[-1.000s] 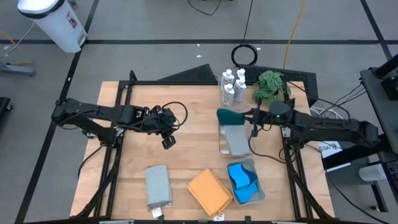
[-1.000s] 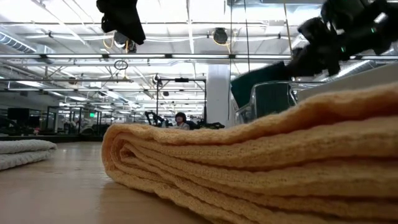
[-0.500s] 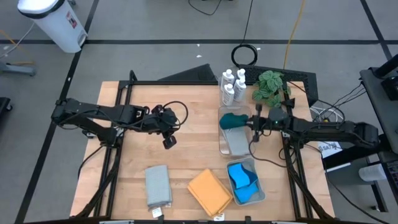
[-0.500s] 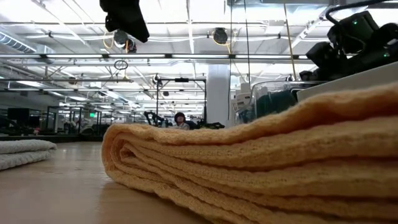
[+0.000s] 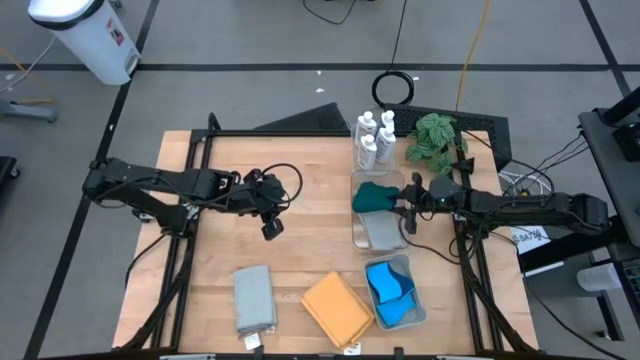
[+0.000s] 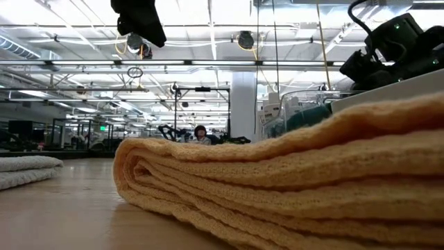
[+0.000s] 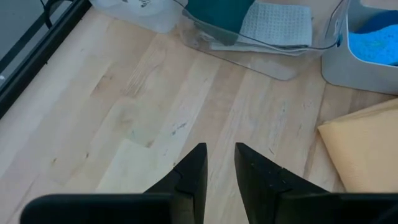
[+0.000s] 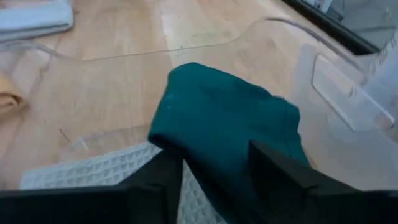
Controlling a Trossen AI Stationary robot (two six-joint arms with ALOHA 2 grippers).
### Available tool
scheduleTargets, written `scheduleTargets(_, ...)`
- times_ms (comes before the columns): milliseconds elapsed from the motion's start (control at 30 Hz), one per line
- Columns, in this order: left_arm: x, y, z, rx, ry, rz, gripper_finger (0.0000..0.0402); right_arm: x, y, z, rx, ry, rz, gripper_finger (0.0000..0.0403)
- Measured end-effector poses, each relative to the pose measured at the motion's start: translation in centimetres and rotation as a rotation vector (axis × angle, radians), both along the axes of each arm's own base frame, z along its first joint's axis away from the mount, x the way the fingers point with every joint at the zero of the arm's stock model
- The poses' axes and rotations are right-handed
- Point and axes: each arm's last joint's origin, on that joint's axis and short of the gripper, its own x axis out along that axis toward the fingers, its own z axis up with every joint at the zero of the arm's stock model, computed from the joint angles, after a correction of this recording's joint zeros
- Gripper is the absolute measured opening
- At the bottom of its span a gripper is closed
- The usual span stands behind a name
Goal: Pick & Place Kitchen Items
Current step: Put the blue towel into the bottom transparent bin, then put the gray towel into the bottom transparent bin
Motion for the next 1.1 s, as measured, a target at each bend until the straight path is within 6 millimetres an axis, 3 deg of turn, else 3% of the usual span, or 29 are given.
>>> scheduleTargets(167,0.0,0.0,0.0,0.0,0.0,0.0,0.0088,0.1,0.1,0.4,0.108,0.019,-0.008,0.0211)
scheduleTargets(400,0.0,0.0,0.0,0.0,0.001,0.0,0.0088,0.8,0.3,3.7,0.223,0.072,0.001,0.0273)
scheduleTargets(633,-0.1,-0.5,-0.1,-0.047,0.01,-0.043,0.0088,1.6,1.7,5.5,0.204,0.005,0.108,0.0289)
scheduleTargets(833,-1.5,-4.0,-1.6,-0.254,0.158,-0.23,0.0088,1.8,3.2,5.8,0.193,-0.024,0.207,0.0277)
scheduleTargets(1100,-4.1,-10.2,-8.4,-0.297,0.216,-0.499,0.0088,2.1,4.3,6.6,0.135,-0.1,0.298,0.0267)
